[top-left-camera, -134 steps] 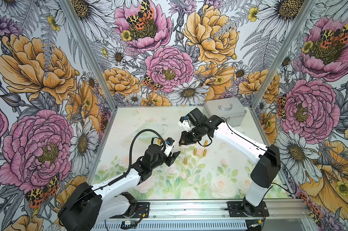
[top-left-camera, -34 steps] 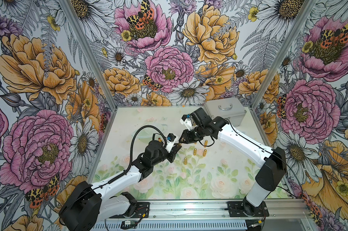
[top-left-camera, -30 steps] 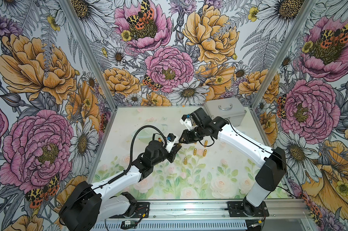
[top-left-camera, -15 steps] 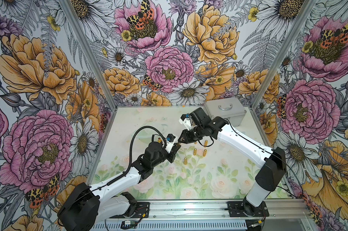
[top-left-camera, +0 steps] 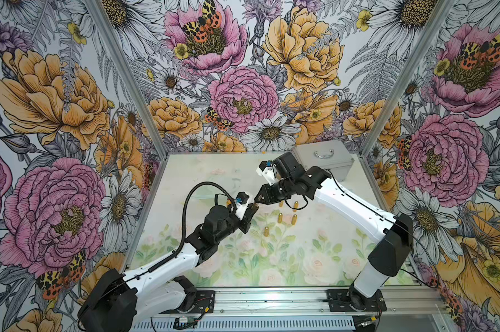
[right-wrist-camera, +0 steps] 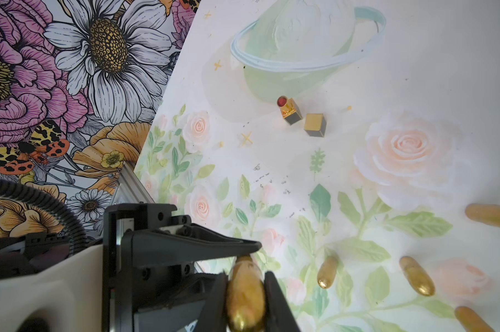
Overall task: Open the lipstick cap
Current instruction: Open the cover of the lipstick, then place the cover at the center of the board.
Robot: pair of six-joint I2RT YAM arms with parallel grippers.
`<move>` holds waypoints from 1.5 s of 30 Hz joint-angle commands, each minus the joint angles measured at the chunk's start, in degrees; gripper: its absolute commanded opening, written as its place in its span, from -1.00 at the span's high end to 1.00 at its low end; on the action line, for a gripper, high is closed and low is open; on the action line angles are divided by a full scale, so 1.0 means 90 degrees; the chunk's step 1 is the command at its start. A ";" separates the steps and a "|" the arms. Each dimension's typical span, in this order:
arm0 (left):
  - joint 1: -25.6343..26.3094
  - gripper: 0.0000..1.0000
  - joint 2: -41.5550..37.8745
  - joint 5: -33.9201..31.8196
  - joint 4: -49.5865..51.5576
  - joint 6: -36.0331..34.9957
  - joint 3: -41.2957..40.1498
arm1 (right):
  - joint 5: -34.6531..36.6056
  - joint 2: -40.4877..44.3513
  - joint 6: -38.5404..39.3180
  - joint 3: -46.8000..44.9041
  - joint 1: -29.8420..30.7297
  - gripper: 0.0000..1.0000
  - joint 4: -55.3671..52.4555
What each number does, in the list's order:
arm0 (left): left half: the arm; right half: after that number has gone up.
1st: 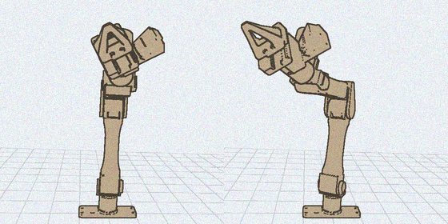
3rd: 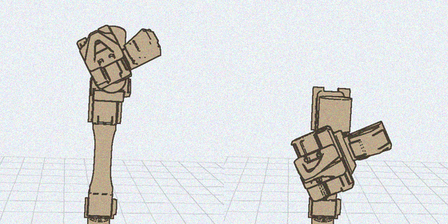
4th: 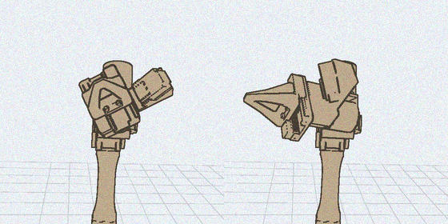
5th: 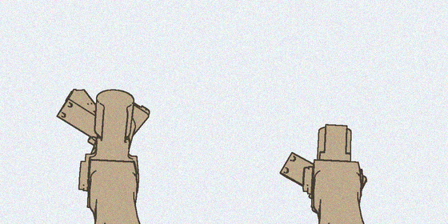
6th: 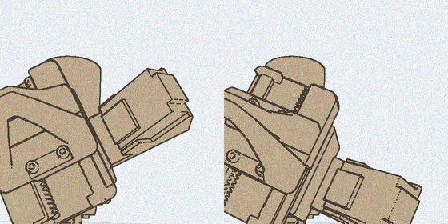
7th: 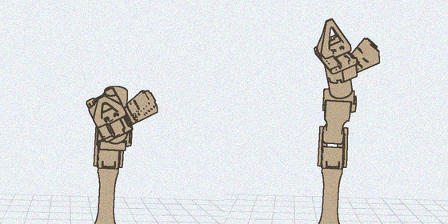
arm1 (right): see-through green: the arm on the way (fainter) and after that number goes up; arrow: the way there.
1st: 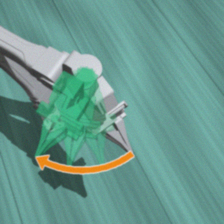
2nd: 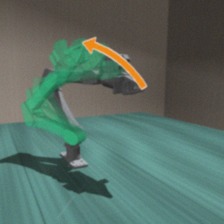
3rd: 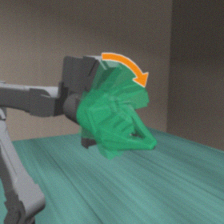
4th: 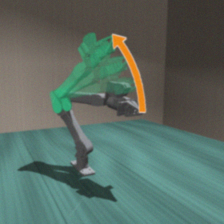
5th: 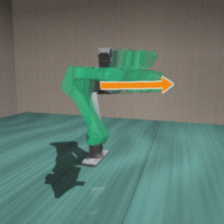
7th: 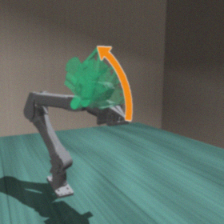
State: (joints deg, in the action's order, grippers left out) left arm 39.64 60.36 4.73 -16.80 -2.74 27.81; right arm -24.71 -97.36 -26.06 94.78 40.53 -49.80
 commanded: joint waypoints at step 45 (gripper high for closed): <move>-0.0251 1.00 -0.1111 -0.0759 0.0587 0.0618 -0.0705 | 0.3106 -0.2127 -0.0739 -0.0175 -0.0051 0.62 0.1740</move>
State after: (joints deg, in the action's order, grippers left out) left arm 38.09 51.16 0.27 -11.38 1.65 22.76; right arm -0.80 -114.87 -30.63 92.79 39.79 -37.89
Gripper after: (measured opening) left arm 0.213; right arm 0.207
